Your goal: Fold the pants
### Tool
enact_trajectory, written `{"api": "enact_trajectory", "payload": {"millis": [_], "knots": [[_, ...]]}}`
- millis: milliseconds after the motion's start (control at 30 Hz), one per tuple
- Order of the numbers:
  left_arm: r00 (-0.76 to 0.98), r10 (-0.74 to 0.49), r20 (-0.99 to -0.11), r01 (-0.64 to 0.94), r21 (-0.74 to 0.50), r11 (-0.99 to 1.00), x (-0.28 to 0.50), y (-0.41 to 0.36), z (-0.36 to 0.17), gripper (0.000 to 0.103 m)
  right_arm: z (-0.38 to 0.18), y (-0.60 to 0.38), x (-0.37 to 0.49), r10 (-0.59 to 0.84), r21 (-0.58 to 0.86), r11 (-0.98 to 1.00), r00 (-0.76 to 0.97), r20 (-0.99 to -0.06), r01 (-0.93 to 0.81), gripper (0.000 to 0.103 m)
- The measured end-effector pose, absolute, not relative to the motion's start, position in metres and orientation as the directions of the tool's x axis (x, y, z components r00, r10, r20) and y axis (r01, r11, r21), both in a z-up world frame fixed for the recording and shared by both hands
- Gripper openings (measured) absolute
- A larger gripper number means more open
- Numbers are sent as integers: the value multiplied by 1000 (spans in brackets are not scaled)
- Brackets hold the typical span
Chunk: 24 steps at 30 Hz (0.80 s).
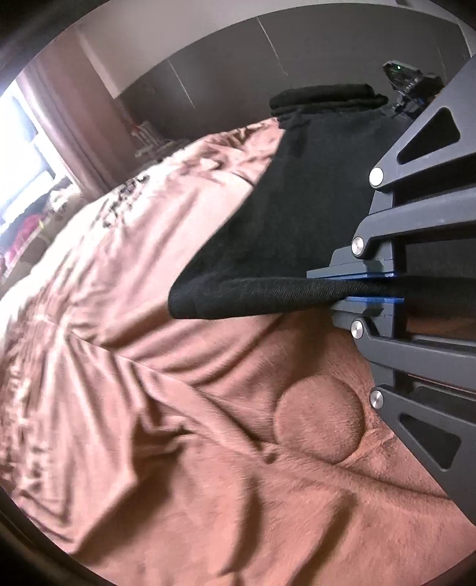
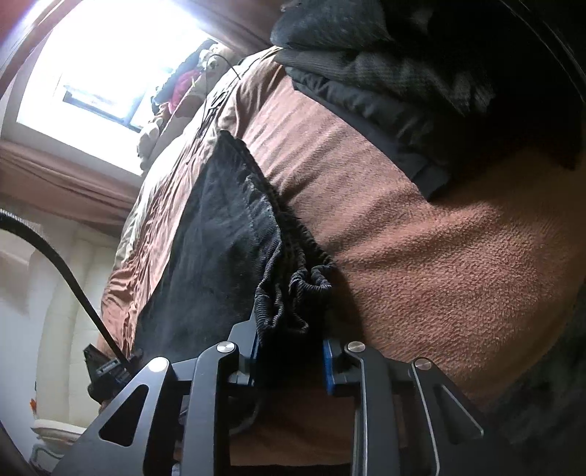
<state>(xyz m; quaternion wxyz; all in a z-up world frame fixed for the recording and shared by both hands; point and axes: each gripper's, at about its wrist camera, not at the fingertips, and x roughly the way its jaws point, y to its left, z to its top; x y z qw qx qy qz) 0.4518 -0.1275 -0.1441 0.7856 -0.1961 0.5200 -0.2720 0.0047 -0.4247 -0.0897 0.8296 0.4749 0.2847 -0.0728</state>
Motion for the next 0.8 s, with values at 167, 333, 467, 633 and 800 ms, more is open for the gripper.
{"api": "enact_trajectory", "payload": {"millis": [167,333,467,633,800], "knots": [[339,-649,-681,242,-603,760,450,-121,-113,6,-80,-418,5,160,745,550,829,-536,376,21],[378,-631,-677,228,-592,773,452,-98,-93,6,-77,-401,22,204,753,559,823,-530,346,21],[397,-616,-680,196,-593,781,453,-67,-91,6,-77,-381,41,238,751,570,809,-538,332,21],[420,-601,-680,155,-599,786,449,-22,-92,6,-75,-356,71,280,747,586,788,-549,313,21],[447,-588,-674,122,-606,786,451,21,-93,6,-72,-333,98,322,746,603,769,-552,283,21]]}}
